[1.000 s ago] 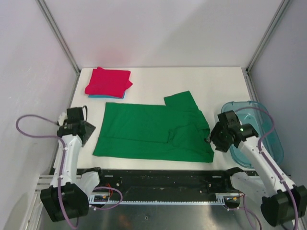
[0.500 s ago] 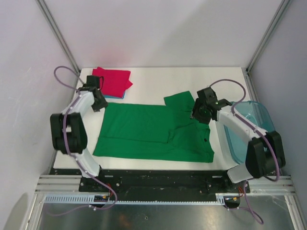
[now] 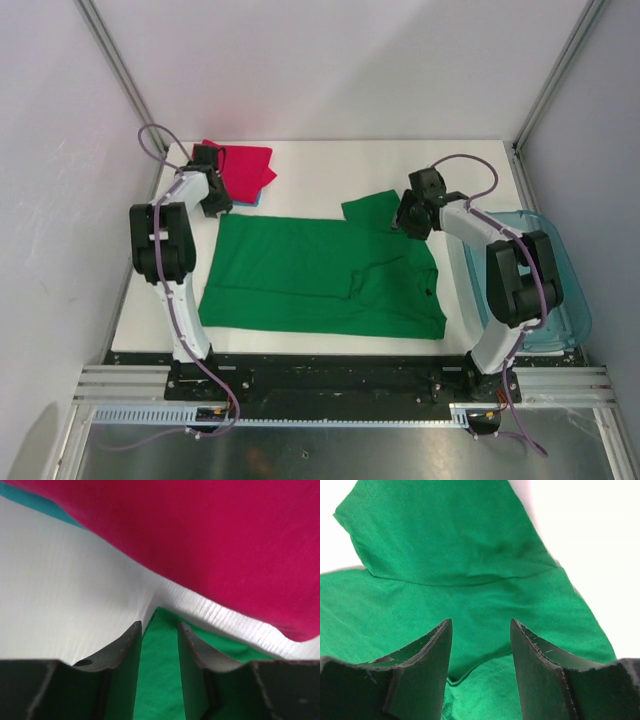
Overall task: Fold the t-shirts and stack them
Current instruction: Fold the flattened tshirt in 1/3 of the way, then grap the side of the flattened tshirt furthest away from the robot with both arms
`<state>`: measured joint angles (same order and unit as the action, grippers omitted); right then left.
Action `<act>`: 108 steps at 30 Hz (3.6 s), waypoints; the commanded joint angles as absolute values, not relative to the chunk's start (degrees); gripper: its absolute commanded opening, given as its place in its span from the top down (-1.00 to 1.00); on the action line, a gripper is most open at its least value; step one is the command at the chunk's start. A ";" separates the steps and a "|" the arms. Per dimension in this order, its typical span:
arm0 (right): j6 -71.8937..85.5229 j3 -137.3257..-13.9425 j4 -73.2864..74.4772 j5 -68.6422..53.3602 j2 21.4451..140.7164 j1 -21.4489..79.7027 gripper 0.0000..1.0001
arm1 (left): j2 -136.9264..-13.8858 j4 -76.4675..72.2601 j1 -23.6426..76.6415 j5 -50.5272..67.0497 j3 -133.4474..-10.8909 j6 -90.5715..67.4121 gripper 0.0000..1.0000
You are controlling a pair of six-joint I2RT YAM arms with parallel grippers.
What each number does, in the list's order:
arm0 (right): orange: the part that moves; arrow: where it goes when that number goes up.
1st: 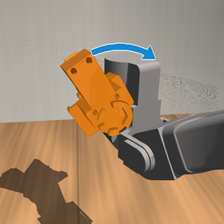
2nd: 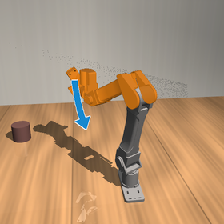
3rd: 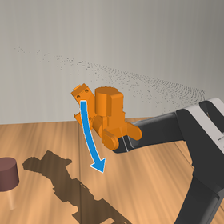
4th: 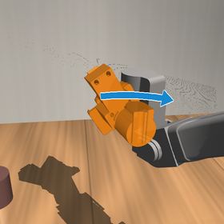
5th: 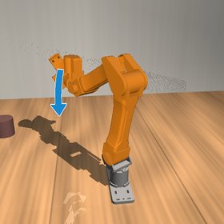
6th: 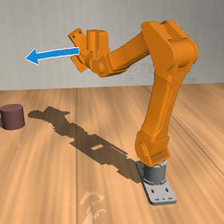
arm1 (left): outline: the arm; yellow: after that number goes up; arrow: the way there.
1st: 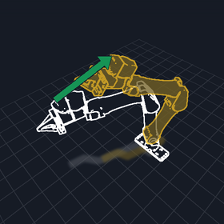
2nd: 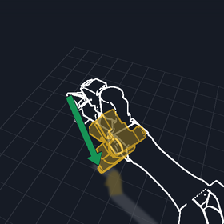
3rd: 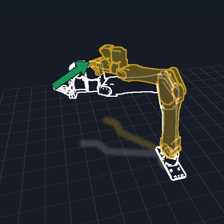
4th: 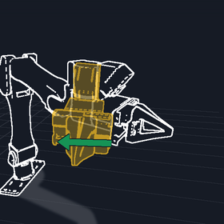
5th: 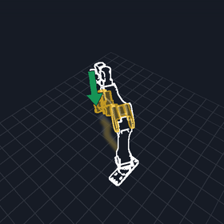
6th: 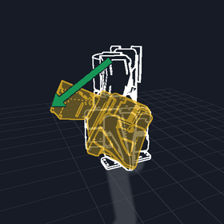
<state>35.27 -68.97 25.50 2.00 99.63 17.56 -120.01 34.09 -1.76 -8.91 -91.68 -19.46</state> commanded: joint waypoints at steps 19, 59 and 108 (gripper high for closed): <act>32.05 -73.68 22.64 1.13 104.93 16.97 -0.06 | -123.27 32.46 -1.23 -14.03 -95.25 -24.35 0.61; 28.63 -79.81 23.22 1.26 111.37 13.47 -0.06 | -121.45 33.70 2.58 -24.09 -94.70 -32.58 0.33; 23.33 -108.10 29.55 1.80 132.09 10.48 -0.01 | -125.44 38.38 1.32 -20.32 -100.76 -29.29 1.00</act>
<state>25.58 -102.63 26.57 0.25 128.62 10.37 -126.89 37.98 1.74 -20.32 -98.50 -30.87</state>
